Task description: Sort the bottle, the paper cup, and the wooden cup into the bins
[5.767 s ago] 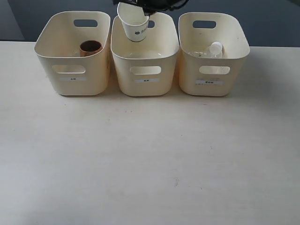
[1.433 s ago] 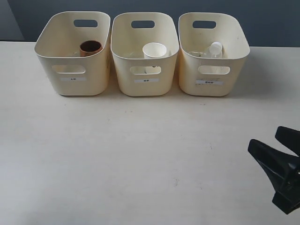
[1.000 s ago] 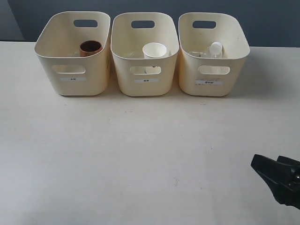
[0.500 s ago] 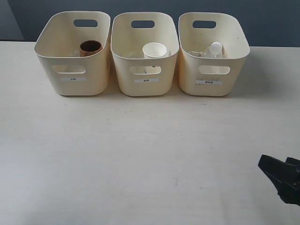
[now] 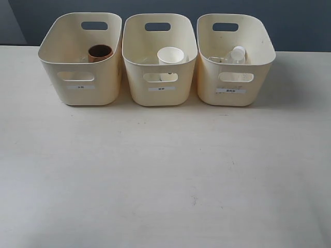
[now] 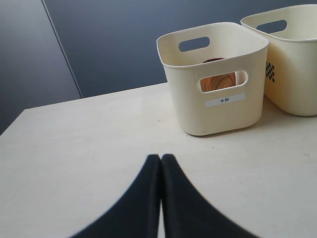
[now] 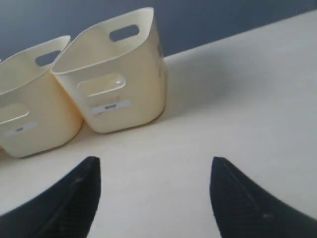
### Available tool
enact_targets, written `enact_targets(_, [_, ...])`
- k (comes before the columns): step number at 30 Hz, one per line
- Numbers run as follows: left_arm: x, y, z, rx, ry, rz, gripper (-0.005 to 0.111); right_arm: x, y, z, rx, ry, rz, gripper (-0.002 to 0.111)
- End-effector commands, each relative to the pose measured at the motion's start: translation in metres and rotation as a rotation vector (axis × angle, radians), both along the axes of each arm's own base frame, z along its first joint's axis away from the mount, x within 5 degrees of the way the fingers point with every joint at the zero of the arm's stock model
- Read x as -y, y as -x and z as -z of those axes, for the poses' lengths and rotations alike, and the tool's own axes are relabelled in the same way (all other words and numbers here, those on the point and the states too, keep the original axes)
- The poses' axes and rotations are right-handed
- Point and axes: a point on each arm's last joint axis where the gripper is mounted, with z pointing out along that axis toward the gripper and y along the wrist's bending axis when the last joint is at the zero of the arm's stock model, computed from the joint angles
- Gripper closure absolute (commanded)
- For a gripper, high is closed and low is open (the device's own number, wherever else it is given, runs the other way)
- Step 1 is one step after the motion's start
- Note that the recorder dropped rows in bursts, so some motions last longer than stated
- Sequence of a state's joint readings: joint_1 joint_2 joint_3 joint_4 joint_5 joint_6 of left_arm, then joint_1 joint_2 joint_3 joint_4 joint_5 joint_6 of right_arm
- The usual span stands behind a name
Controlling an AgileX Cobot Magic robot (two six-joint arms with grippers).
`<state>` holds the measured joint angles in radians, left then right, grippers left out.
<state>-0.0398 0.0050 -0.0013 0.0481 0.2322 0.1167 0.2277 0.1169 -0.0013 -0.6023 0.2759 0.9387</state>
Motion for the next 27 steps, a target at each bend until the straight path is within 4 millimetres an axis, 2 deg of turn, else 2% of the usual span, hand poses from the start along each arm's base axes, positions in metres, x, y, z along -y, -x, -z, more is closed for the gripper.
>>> enact_targets(1, [0.0, 0.0, 0.0, 0.004, 0.005, 0.003, 0.107, 0.009, 0.004, -0.007, 0.109, 0.158, 0.082, 0.047])
enact_targets(6, [0.0, 0.0, 0.0, 0.004, 0.005, 0.003, 0.107, 0.011, 0.008, -0.012, 0.17, 0.205, 0.108, 0.047])
enact_targets(10, [0.0, 0.0, 0.0, 0.004, 0.005, 0.003, 0.107, 0.016, 0.009, -0.008, 0.121, 0.224, 0.152, 0.047])
enact_targets(14, [0.0, 0.0, 0.0, 0.004, 0.005, 0.003, 0.107, 0.018, 0.009, -0.004, 0.083, 0.168, 0.183, 0.047])
enact_targets(16, [0.0, 0.0, 0.0, 0.004, 0.005, 0.003, 0.107, 0.013, 0.008, -0.008, 0.134, 0.103, 0.15, 0.047])
enact_targets(21, [0.0, 0.0, 0.0, 0.004, 0.005, 0.003, 0.107, -0.007, 0.008, -0.029, 0.364, 0.046, -0.065, 0.047])
enact_targets(27, [0.0, 0.0, 0.0, 0.004, 0.005, 0.003, 0.107, -0.005, 0.008, -0.026, 0.337, 0.048, -0.039, 0.047])
